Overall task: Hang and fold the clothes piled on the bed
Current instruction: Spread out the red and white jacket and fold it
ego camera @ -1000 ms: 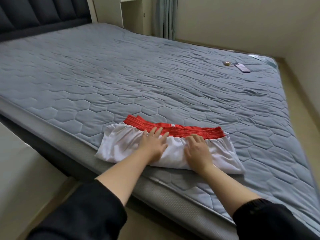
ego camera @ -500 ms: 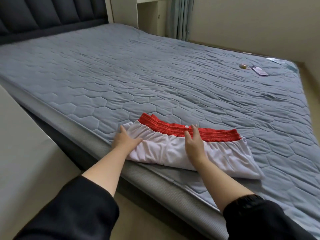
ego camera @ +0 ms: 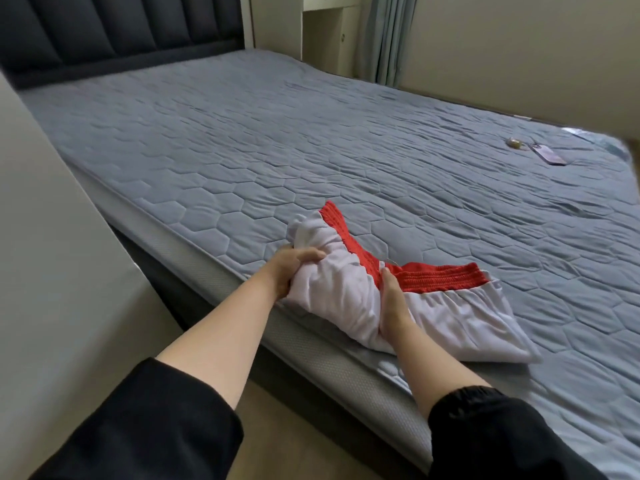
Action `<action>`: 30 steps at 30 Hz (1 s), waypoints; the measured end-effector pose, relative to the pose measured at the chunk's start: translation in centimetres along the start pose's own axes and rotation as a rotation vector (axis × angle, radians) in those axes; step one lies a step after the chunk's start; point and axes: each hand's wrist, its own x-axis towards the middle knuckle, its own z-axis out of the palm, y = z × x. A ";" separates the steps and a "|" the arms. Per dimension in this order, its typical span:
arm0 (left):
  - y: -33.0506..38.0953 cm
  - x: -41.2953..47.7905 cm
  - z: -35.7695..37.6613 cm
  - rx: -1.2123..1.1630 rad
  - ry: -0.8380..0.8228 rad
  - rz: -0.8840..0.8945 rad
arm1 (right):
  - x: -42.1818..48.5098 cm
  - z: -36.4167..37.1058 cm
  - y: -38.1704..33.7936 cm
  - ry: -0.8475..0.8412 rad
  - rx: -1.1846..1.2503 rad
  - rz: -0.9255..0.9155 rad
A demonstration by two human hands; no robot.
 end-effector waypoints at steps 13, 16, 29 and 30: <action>2.9 -2.2 11.0 0.244 -0.326 0.104 | -4.0 -5.0 -6.3 -0.036 0.371 0.185; 0.9 -1.8 13.4 0.353 -0.500 0.069 | -4.7 -10.9 -8.3 0.136 0.319 0.137; -8.6 1.0 14.4 1.726 -0.108 0.465 | -3.1 -15.8 -8.7 0.184 -0.437 0.186; -9.1 1.0 14.6 1.775 -0.132 0.482 | -3.0 -16.1 -7.8 0.236 -0.476 0.190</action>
